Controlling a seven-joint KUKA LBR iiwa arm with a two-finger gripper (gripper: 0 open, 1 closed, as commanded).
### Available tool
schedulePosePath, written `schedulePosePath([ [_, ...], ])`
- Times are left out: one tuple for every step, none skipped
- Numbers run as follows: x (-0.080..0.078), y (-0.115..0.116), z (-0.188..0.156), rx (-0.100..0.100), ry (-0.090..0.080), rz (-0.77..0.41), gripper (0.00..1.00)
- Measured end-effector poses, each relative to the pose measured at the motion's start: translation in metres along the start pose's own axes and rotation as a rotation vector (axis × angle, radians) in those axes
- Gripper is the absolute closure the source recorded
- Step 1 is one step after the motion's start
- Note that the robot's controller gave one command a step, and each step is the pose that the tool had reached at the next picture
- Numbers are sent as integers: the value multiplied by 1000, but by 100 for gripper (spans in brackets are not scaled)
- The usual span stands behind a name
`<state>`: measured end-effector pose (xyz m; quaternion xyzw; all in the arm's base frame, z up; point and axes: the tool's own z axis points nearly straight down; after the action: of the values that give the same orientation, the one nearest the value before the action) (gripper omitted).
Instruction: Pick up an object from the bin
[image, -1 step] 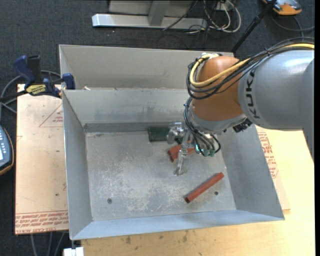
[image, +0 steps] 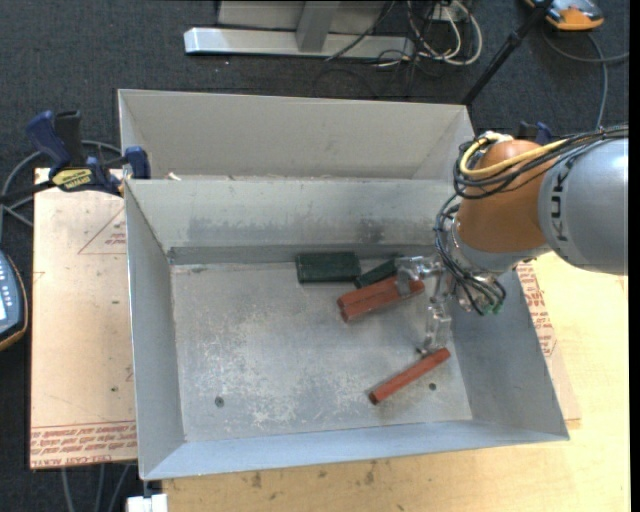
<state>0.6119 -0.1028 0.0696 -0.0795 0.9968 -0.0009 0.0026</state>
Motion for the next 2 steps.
schedulePosePath([
  [-6,-43,-1,0,-2,-55,0],
  [-47,25,-49,-3,-5,-182,0],
])
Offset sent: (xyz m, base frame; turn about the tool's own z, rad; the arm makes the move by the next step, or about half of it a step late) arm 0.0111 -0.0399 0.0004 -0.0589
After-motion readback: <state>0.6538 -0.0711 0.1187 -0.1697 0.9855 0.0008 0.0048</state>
